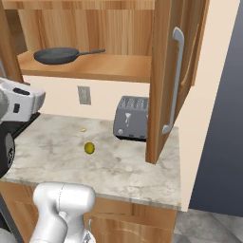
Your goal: Pick the pan from the cabinet and place it on the stove. Then turn on the stove burner for the pan.
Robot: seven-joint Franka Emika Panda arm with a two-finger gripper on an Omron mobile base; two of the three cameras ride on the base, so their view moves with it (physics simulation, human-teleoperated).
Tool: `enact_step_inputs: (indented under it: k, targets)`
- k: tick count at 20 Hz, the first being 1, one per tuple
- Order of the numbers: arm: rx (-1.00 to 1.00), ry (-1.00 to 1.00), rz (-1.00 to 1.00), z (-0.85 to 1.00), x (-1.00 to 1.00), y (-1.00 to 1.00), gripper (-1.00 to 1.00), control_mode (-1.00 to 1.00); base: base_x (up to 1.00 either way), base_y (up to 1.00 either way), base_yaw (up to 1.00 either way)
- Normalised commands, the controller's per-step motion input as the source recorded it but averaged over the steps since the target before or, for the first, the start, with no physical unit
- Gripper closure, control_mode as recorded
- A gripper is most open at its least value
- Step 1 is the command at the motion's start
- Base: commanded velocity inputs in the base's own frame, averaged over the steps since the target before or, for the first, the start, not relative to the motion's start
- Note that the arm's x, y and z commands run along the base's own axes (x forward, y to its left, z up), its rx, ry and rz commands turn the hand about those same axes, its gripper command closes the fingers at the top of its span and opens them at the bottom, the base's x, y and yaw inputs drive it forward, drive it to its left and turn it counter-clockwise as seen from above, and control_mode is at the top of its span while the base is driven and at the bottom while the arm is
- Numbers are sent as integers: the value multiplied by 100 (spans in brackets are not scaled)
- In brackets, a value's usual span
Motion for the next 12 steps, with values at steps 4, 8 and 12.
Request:
enact_step_inputs:
  k: [4, 8, 12]
  targets:
    - [13, 17, 13, -11, 8, -58, -100, -100, 0, 0, 0]
    - [10, 10, 11, -18, 7, -29, -100, -100, 0, 0, 0]
    - [12, 13, 11, -9, 39, -11, -100, -100, 0, 0, 0]
